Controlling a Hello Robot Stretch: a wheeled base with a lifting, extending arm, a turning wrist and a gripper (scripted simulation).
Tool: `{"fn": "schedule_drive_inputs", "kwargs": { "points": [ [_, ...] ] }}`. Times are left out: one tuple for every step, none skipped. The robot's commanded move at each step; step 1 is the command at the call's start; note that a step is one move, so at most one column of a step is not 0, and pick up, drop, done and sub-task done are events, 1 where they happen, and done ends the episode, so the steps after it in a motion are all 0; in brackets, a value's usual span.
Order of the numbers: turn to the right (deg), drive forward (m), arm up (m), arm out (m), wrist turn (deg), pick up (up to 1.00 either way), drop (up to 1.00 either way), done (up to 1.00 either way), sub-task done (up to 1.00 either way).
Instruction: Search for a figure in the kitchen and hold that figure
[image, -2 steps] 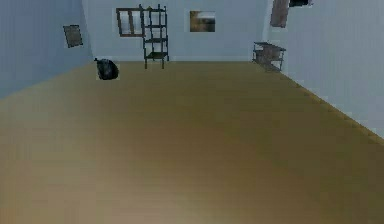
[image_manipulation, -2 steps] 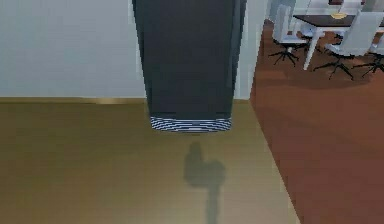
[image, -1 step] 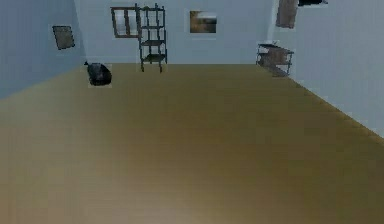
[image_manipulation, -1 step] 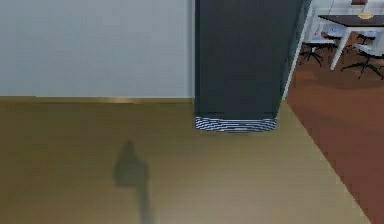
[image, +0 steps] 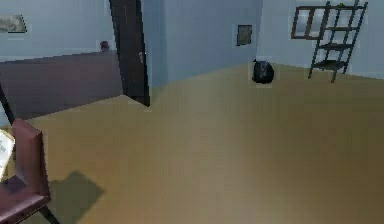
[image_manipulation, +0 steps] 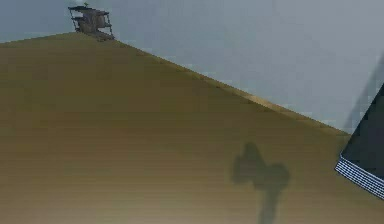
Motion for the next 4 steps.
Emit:
{"fn": "schedule_drive_inputs", "kwargs": {
  "points": [
    [-18.0,0.0,0.0,0.0,0.0,0.0,0.0,0.0,0.0],
    [0.0,0.85,0.0,0.0,0.0,0.0,0.0,0.0,0.0],
    [-45.0,0.0,0.0,0.0,0.0,0.0,0.0,0.0,0.0],
    [-12.0,0.0,0.0,0.0,0.0,0.0,0.0,0.0,0.0]
  ]
}}
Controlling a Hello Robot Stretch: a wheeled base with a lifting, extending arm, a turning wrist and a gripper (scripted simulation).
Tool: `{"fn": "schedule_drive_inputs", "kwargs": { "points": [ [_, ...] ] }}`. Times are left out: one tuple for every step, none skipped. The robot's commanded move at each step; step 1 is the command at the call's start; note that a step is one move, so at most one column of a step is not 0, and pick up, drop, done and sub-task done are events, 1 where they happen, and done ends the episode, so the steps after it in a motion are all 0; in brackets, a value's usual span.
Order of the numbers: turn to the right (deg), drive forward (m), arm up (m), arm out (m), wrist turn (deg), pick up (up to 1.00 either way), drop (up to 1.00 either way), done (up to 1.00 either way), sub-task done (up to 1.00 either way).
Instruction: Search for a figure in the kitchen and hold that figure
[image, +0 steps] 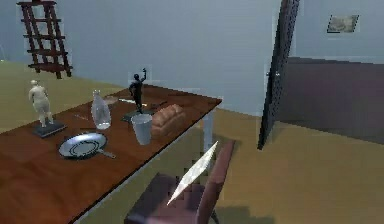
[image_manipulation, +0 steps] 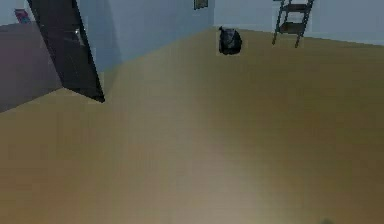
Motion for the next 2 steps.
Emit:
{"fn": "schedule_drive_inputs", "kwargs": {
  "points": [
    [0.0,0.5,0.0,0.0,0.0,0.0,0.0,0.0,0.0],
    [-45.0,0.0,0.0,0.0,0.0,0.0,0.0,0.0,0.0]
  ]
}}
